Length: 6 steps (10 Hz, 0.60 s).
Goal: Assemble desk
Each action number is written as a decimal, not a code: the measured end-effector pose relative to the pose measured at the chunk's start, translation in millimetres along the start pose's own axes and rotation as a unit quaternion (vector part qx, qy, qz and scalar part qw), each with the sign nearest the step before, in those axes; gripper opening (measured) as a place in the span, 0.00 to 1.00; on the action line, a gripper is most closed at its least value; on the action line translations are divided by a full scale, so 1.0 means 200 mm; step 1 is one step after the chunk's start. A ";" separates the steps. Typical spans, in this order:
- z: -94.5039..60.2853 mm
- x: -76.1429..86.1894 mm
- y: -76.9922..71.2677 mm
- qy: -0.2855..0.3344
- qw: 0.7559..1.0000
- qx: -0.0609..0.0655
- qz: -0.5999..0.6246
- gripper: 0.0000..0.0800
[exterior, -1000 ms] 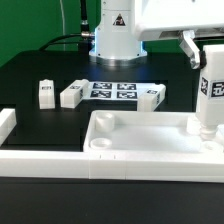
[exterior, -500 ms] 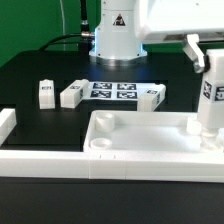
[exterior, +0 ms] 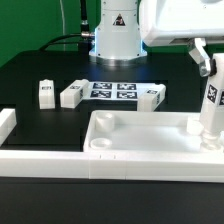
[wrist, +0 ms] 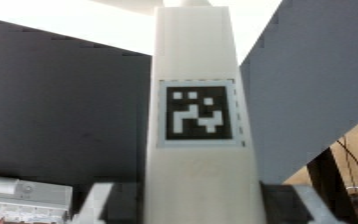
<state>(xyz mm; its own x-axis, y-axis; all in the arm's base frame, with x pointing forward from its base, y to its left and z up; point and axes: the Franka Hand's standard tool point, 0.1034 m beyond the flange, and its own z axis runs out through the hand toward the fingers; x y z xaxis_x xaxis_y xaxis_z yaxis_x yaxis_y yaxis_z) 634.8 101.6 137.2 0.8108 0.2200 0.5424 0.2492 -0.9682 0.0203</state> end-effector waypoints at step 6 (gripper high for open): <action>0.03 -0.02 -0.01 -0.004 1.000 0.002 0.000 0.36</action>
Offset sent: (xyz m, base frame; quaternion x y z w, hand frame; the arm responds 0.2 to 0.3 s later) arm 0.0068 0.0002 -0.0043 0.0137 0.0039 0.0081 0.9999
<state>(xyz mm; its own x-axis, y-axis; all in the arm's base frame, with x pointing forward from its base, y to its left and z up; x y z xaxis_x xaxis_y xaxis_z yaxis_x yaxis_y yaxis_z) 633.7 104.1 129.4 0.8149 0.2208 0.5359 0.2511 -0.9678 0.0170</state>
